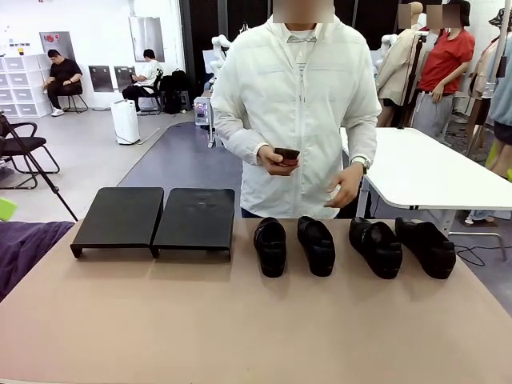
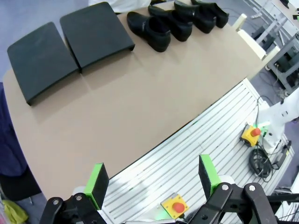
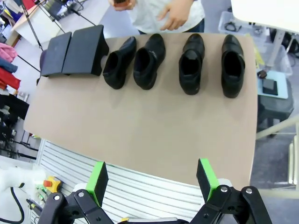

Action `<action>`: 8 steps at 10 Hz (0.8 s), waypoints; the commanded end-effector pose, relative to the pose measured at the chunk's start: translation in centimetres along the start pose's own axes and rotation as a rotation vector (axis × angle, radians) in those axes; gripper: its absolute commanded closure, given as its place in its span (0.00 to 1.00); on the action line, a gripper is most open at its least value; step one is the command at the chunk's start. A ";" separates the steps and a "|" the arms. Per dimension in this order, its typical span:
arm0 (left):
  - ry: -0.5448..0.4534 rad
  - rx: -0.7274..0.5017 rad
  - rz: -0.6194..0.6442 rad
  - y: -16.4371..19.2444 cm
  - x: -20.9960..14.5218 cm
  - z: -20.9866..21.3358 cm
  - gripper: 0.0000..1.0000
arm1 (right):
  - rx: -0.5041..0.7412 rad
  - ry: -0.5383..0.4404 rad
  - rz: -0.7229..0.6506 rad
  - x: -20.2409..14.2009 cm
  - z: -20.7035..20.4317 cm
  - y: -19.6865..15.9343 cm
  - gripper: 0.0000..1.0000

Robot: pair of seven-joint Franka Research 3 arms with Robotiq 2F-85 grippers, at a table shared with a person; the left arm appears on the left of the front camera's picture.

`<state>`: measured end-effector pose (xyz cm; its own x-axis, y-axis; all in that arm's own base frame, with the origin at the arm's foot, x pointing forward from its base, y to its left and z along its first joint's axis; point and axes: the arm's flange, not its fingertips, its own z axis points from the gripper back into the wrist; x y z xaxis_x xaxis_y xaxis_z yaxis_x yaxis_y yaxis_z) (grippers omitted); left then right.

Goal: Organize the shoes by placing them on the stand.
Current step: Pick up one Shoe and place it in the middle of the table.

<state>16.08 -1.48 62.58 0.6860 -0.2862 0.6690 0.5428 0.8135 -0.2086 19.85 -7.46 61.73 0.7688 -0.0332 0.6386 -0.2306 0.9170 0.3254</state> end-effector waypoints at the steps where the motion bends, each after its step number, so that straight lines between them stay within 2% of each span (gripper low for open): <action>1: -0.002 -0.018 0.000 0.1 -0.1 0.3 0.00 | 0.035 -0.004 0.008 0.0 0.1 0.1 0.00; 3: -0.002 -0.018 0.000 0.1 -0.1 0.3 0.00 | 0.000 0.000 0.000 0.0 0.0 0.0 0.00; 4: -0.002 -0.018 0.000 0.1 -0.1 0.3 0.00 | -0.040 0.114 0.011 3.1 -2.8 1.1 0.00; 5: -0.002 -0.018 0.000 0.1 -0.1 0.3 0.00 | -0.061 0.130 0.038 6.2 -6.0 2.7 0.00; 7: -0.002 -0.018 0.000 0.1 -0.1 0.3 0.00 | -0.092 0.125 0.062 10.2 -11.6 5.7 0.00; 8: -0.002 -0.018 0.000 0.1 -0.1 0.3 0.00 | -0.123 0.159 0.057 11.1 -12.9 5.5 0.00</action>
<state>16.07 -1.37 62.59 0.6863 -0.2834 0.6698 0.5420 0.8134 -0.2112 32.74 3.06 60.19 0.8315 0.1011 0.5463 -0.2446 0.9495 0.1965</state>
